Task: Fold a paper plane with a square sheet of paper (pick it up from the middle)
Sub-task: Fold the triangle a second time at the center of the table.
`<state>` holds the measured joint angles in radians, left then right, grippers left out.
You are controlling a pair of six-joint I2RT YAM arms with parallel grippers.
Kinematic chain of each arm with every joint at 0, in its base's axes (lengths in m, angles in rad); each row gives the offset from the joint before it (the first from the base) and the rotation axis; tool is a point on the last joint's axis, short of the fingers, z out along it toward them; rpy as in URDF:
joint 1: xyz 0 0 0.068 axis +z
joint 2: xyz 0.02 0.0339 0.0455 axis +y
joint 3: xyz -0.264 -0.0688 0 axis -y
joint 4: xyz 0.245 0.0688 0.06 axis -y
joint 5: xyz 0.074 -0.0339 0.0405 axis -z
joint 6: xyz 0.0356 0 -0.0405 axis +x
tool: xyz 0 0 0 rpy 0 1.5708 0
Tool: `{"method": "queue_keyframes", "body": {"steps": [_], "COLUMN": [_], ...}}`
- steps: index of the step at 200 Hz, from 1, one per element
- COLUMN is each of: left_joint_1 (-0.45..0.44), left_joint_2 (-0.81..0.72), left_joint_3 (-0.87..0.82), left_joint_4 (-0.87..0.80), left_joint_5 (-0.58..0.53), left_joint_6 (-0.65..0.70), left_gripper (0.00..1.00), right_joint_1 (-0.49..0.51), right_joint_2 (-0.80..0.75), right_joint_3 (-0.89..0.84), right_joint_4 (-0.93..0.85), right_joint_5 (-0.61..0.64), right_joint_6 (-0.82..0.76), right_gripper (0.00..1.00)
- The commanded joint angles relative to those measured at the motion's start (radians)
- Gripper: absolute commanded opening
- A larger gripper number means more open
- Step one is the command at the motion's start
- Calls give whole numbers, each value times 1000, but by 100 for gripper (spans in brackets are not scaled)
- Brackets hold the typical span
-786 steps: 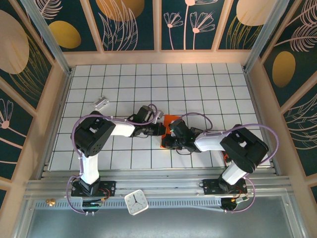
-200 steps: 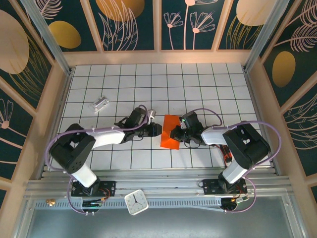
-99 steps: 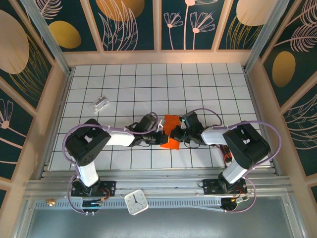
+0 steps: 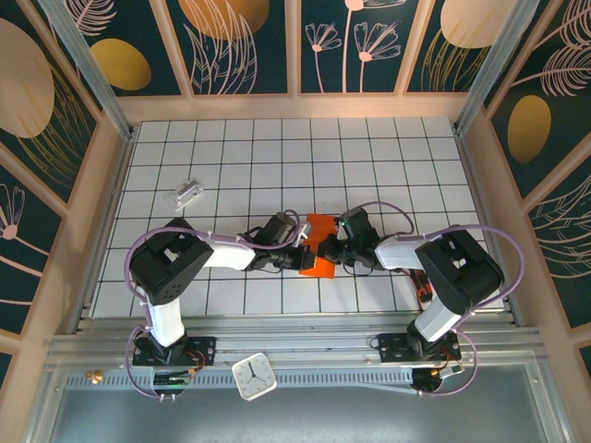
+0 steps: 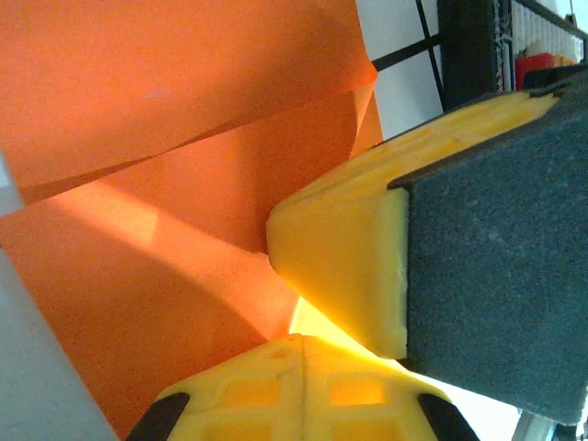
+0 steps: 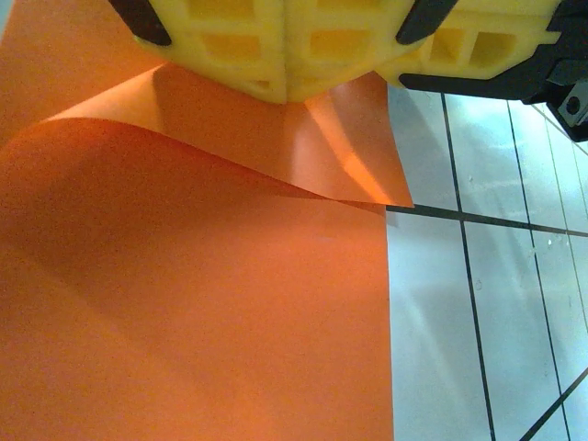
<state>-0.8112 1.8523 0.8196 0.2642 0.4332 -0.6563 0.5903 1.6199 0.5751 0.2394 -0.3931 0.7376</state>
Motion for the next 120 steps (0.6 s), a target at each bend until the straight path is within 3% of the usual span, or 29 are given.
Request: {"method": "queue_keyframes", "body": {"steps": [1,98,120], "left_joint_1": [2,0,16], "left_joint_2": [-1,-132,-222], "left_joint_3": [-38,-149,-154], "left_joint_4": [-185,-363,-318], "left_joint_5": [-48,-41,-14], "left_joint_6": [87,187,160], "left_gripper": [0,0,0], "right_joint_1": [-13,-18,-17], "right_joint_2": [61,68,69], "right_joint_3": [-32,-26,-26], "right_joint_4": [-164,-187,-184], "right_joint_5": [76,82,82], "right_joint_6": [-31,-46,-49], "right_gripper": [0,0,0]}}
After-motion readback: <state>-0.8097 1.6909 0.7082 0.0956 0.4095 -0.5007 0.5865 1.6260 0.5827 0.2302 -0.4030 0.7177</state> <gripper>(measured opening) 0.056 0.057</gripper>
